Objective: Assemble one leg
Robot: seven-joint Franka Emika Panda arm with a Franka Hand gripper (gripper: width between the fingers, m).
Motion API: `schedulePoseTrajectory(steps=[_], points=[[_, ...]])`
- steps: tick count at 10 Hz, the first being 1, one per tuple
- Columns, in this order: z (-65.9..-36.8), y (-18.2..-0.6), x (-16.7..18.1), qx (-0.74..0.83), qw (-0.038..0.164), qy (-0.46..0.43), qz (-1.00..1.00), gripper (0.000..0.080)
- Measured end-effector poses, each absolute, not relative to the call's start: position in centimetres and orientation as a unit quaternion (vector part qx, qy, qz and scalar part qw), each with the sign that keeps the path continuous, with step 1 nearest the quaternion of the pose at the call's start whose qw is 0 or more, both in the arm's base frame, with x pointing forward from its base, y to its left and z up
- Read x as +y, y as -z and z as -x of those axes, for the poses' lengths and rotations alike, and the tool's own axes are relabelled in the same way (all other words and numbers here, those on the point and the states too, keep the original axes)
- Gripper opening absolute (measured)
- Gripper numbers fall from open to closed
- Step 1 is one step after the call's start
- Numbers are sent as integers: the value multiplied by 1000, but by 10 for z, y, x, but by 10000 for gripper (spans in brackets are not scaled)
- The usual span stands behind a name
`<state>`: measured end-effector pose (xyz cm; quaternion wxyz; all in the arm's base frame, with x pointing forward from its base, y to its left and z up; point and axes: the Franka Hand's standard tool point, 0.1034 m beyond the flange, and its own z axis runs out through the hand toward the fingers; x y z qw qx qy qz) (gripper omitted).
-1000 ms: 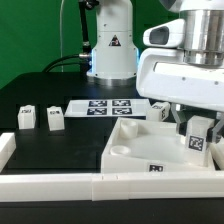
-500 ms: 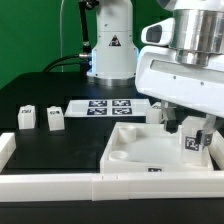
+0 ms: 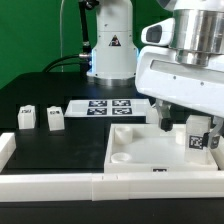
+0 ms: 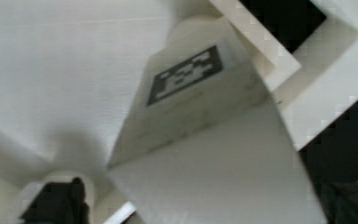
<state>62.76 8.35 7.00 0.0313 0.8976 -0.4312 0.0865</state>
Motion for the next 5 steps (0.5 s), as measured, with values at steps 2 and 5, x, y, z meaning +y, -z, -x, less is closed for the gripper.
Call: schedulePoseTrajectory(steps=[2,5], points=[[-628,-70,83,-431,31,-86,-898,648],[-628,-70,83,-431,31,-86,-898,648]])
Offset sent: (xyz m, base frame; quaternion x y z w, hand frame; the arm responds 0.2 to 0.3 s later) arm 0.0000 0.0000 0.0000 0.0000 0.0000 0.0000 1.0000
